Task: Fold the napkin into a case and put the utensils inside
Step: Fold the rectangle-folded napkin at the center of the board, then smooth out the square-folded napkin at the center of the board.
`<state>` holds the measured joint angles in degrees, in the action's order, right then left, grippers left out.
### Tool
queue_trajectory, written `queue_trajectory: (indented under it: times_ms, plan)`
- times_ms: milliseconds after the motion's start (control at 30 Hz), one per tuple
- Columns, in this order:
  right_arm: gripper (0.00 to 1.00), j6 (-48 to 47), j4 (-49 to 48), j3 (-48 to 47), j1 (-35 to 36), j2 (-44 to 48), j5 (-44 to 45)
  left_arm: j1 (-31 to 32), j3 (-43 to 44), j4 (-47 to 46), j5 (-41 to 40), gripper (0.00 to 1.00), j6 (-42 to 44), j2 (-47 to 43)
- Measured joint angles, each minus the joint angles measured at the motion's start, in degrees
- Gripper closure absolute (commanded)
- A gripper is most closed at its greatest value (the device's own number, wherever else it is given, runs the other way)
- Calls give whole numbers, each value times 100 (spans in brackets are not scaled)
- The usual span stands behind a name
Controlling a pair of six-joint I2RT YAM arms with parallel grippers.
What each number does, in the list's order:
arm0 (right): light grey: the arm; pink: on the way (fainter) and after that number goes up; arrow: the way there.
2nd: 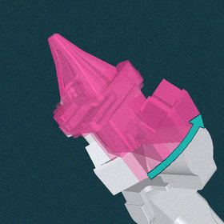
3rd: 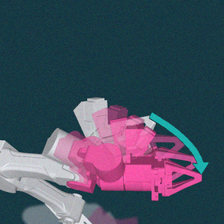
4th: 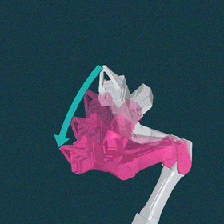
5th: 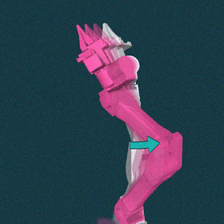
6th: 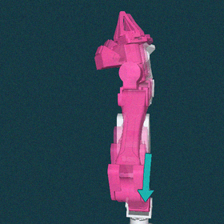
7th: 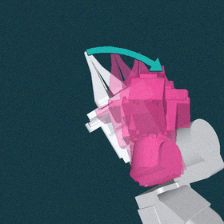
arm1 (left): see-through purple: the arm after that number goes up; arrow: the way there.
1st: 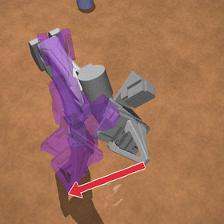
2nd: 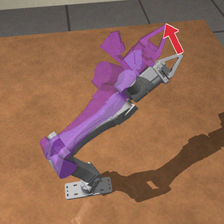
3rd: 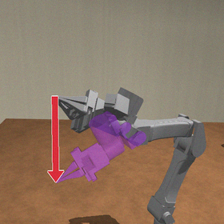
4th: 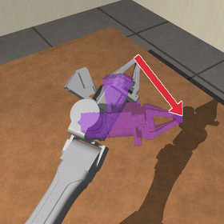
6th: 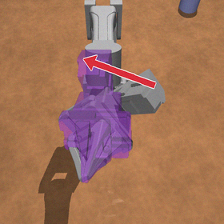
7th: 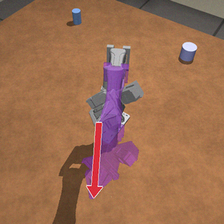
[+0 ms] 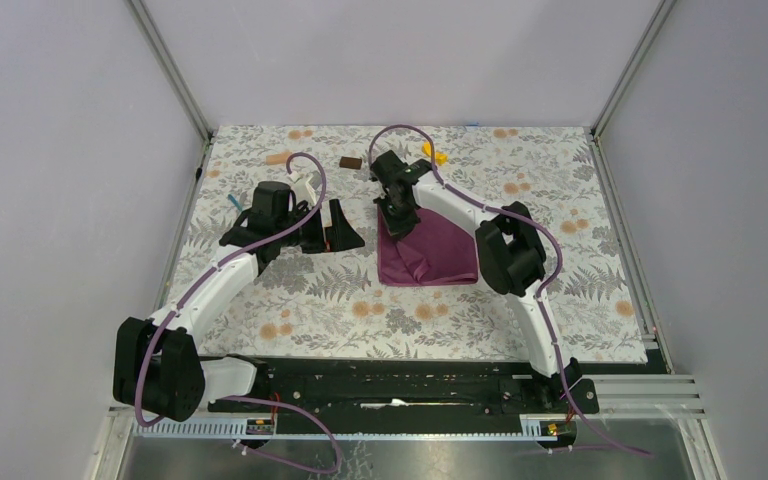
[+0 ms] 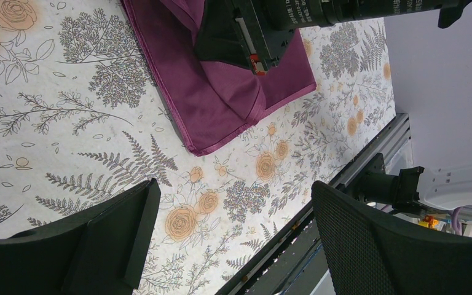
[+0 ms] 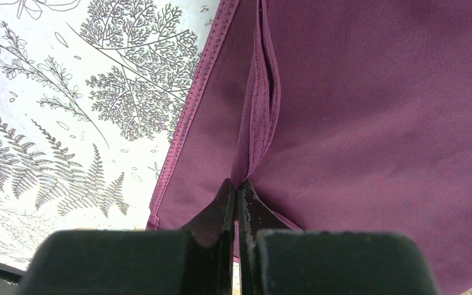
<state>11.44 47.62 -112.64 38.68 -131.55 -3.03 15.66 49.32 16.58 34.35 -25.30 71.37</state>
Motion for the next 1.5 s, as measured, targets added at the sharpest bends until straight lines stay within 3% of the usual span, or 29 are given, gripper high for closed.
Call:
queue_trajectory:
  times_ms: [267, 400, 500, 667, 733, 833, 1000, 1167, 1333, 1500]
  plan:
    - [100, 2, -15, 0, 33, -61, -9, 0, -22, 0, 2, 1, 0, 0]
    - [93, 24, -20, 0, 33, -118, -2, 0, -22, -4, 2, 1, 0, 0]
    - [77, 103, -48, 0, 33, -151, -9, 0, -22, -7, 2, 1, 0, 0]
    - [38, 323, -160, 0, 33, -157, -142, 0, -22, -9, 2, 1, 0, 0]
    - [28, 450, -216, 13, 33, -138, -223, 0, -22, -9, 4, 1, 2, 0]
    - [22, 640, -417, 326, 28, 140, -365, 0, -22, -9, 7, 1, 0, 0]
    - [15, 1099, -1342, 2100, -162, 1648, -949, 0, -24, -15, 20, 1, 0, 0]
    - [14, 1749, -2717, 4059, -903, 3056, -1764, 0, -24, -17, 24, 1, 0, 0]
    - [14, 2417, -3884, 5501, -1384, 3344, -2256, 0, -46, -28, 24, 1, 0, 0]
    - [14, 2874, -4656, 6063, -1290, 3335, -2643, 0, -85, -37, 24, 1, 0, 0]
